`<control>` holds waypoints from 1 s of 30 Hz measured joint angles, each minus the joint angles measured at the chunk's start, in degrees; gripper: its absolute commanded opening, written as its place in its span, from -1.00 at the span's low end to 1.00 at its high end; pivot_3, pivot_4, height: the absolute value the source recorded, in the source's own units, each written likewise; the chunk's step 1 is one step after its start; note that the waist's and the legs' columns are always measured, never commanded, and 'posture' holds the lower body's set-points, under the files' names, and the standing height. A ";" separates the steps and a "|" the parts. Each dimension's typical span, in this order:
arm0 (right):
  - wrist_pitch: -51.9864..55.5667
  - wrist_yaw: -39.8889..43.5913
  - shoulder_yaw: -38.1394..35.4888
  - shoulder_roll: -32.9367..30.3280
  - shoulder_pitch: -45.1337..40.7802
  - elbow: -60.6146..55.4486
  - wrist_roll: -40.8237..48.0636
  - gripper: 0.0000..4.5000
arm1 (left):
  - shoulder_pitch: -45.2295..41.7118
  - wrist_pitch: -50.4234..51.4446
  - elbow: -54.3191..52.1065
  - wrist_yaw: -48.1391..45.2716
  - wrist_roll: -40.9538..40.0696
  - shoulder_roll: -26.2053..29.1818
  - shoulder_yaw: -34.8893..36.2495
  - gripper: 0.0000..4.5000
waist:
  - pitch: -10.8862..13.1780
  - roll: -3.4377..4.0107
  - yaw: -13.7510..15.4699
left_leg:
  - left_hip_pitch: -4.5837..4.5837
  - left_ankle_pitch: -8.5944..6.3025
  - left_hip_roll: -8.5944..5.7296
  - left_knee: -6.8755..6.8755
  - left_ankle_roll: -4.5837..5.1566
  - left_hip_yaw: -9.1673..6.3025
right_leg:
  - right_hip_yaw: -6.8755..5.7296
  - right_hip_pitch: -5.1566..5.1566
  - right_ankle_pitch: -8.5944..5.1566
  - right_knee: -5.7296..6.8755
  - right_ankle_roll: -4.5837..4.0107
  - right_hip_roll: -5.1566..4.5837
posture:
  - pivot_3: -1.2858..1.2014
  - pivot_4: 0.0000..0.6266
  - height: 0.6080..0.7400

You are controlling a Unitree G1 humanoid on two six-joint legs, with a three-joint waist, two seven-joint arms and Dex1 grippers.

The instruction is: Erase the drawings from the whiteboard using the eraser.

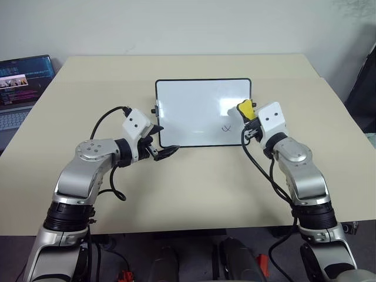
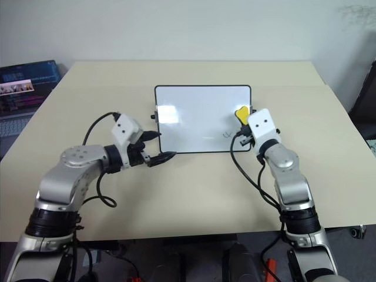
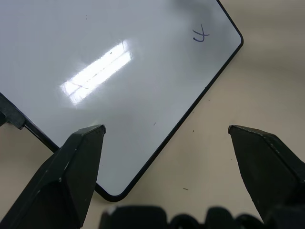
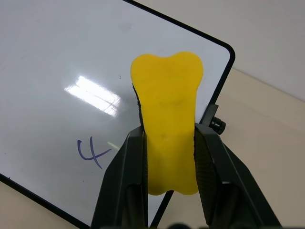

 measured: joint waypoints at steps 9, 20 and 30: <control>-0.27 1.11 0.69 0.02 -0.05 0.16 0.93 -0.57 | 0.01 0.02 -0.10 -0.01 -0.03 0.00 0.01 1.00 | 0.00 0.00 0.00 | 0.00 0.00 0.00 0.00 0.00 0.00 | 0.00 0.00 0.00 0.01 0.00 0.00 | 0.03 -0.52 1.00; -0.28 1.13 1.13 -0.44 -0.08 0.50 0.80 -0.57 | 0.04 0.05 -0.16 -0.03 -0.12 0.00 0.02 1.00 | 0.00 0.00 0.00 | 0.00 0.00 0.00 0.01 0.00 0.00 | 0.00 0.00 0.00 0.01 0.00 0.00 | 0.03 -0.52 1.00; -2.22 0.44 2.70 -0.14 -2.29 7.65 -1.43 -0.57 | 0.02 0.04 -0.15 -0.09 -0.08 -0.08 0.01 1.00 | 0.00 0.00 -0.06 | 0.02 0.00 0.00 0.02 0.00 0.00 | 0.01 0.00 0.01 0.06 -0.01 0.00 | 0.03 -0.52 1.00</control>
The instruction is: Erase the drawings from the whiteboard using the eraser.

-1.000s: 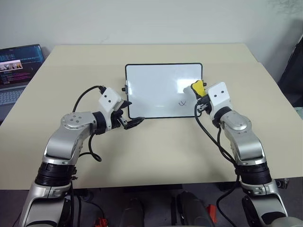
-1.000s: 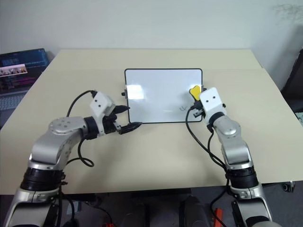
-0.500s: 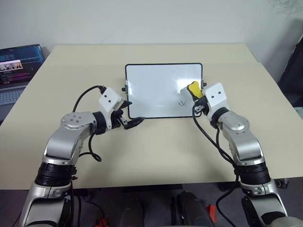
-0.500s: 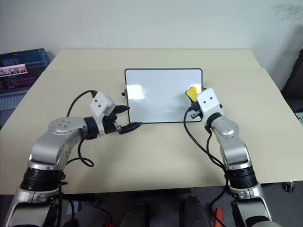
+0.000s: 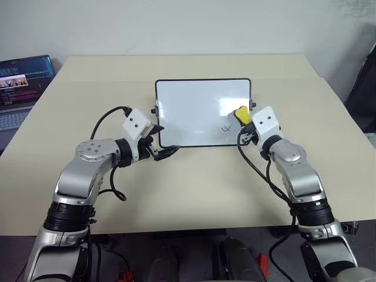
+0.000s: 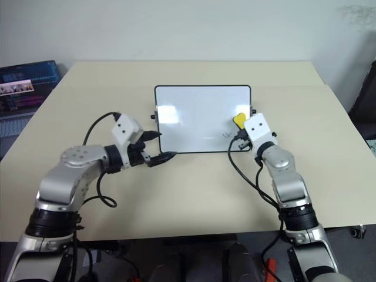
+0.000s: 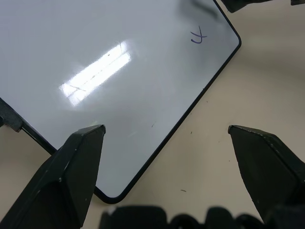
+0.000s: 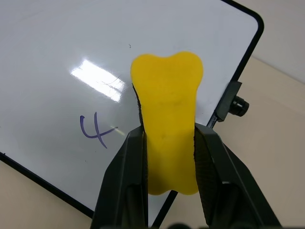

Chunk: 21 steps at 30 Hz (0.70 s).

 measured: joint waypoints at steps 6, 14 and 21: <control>-2.04 -0.64 0.10 1.34 -4.91 2.70 -0.01 -0.57 | 0.34 -0.01 0.03 0.01 0.04 0.34 0.42 1.00 | 0.00 0.00 0.02 | 0.01 0.00 0.00 0.01 0.00 0.00 | -0.01 0.00 0.00 0.02 0.00 0.00 | 0.03 -0.52 1.00; -2.93 -1.70 2.84 2.21 -7.28 10.85 -2.45 -0.57 | 1.01 -0.01 -0.03 0.38 0.02 0.46 0.94 1.00 | 0.00 -0.01 0.03 | 0.01 0.00 0.00 0.02 0.00 0.00 | 0.00 0.00 0.00 0.04 0.00 0.00 | 0.03 -0.52 1.00; -1.44 -1.63 5.91 2.11 -9.58 13.98 -6.13 -0.57 | 1.03 0.00 -0.07 1.00 -0.01 0.47 0.97 1.00 | -0.01 -0.02 -0.15 | 0.06 0.00 0.00 0.18 0.00 0.00 | 0.00 0.03 0.00 0.21 -0.01 0.00 | 0.03 -0.52 1.00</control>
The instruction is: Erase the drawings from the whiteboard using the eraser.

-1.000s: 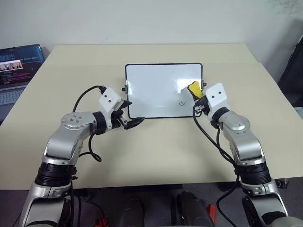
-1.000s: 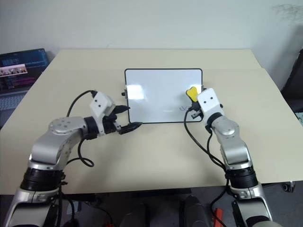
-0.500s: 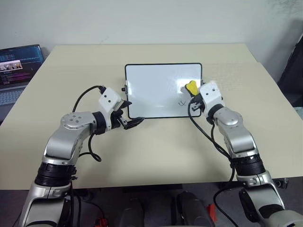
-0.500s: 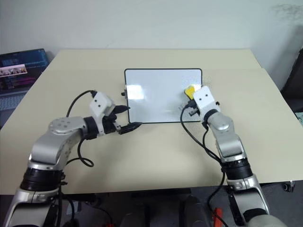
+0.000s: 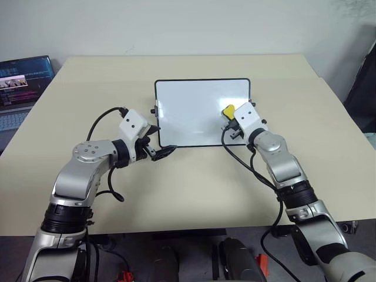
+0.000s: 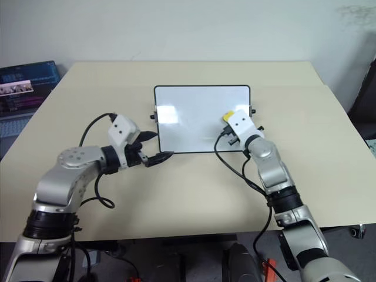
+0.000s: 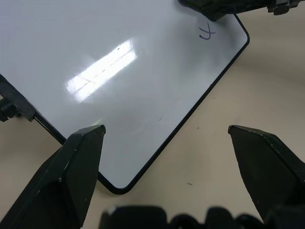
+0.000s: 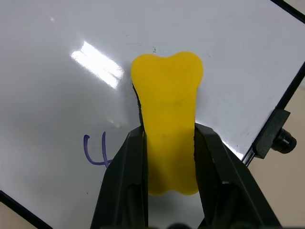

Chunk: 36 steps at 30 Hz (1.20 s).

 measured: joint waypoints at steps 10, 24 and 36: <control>5.00 5.36 6.23 -0.13 0.27 -0.72 -3.84 -0.57 | -0.05 0.00 0.01 -0.01 -0.01 0.00 0.00 1.00 | -0.03 -0.04 -0.03 | 0.67 0.00 0.00 0.21 0.00 -0.01 | 0.01 0.72 -0.18 -0.04 0.31 0.02 | 0.03 -0.52 1.00; 8.56 8.58 9.07 0.39 0.65 -1.87 -4.94 -0.57 | -0.38 -0.02 0.02 -0.01 0.02 0.00 0.00 1.00 | -0.03 -0.05 -0.03 | 0.78 0.00 0.00 0.21 0.00 0.00 | 0.04 0.80 -0.18 -0.02 0.33 0.02 | 0.03 -0.52 1.00; 6.82 0.43 1.39 -1.72 -5.65 5.68 -4.85 -0.57 | -0.92 -0.21 0.12 -0.05 0.10 -0.03 -0.07 1.00 | -0.06 -0.11 0.27 | 0.77 0.02 -0.01 0.31 0.01 -0.01 | 0.04 0.85 -0.14 -0.04 0.35 0.02 | 0.03 -0.52 1.00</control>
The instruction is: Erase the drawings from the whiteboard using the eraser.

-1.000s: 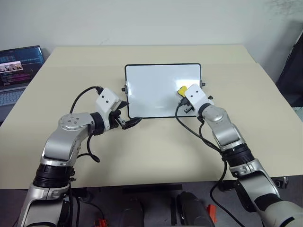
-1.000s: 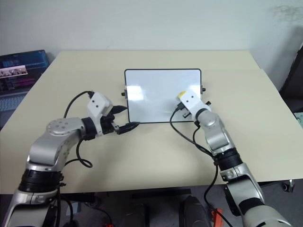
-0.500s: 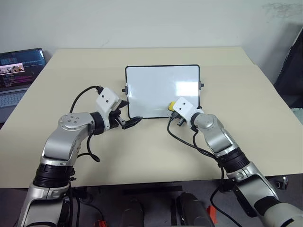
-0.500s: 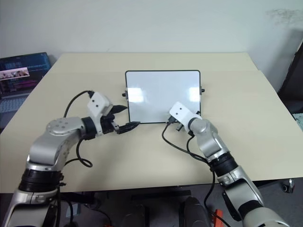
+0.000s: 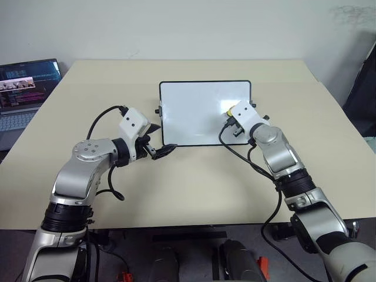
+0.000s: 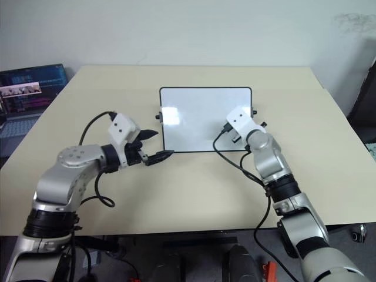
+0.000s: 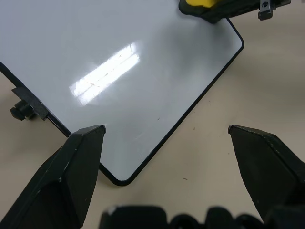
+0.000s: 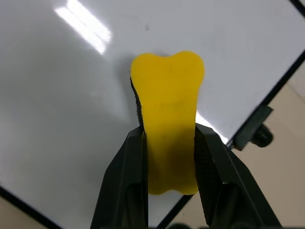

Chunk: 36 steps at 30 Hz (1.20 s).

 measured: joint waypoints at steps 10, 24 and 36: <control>8.45 9.98 -10.13 -3.10 3.33 -15.67 12.70 -0.57 | -0.36 -1.21 1.15 -0.75 0.02 -0.84 -0.78 1.00 | 0.07 0.07 -0.01 | -0.76 -0.02 0.00 -0.16 0.00 -0.04 | -0.06 -0.59 0.14 -0.17 -0.25 -0.01 | 0.03 -0.52 1.00; 16.26 5.53 -25.39 -18.87 6.50 -15.54 15.71 -0.57 | -4.02 -3.81 5.86 -3.47 1.00 -3.24 -3.93 1.00 | 0.10 0.07 0.10 | -0.84 -0.07 0.00 -0.45 -0.02 0.07 | -0.04 -0.53 0.15 -0.86 -0.24 -0.05 | 0.03 -0.52 1.00; 31.85 8.30 -24.19 -20.96 12.00 -14.65 18.86 -0.57 | -4.45 -4.48 6.10 -3.97 1.14 -3.75 -4.61 1.00 | 0.11 0.11 0.10 | -0.81 -0.07 0.00 -0.59 -0.02 0.07 | -0.05 -0.54 0.14 -0.87 -0.23 -0.06 | 0.03 -0.52 1.00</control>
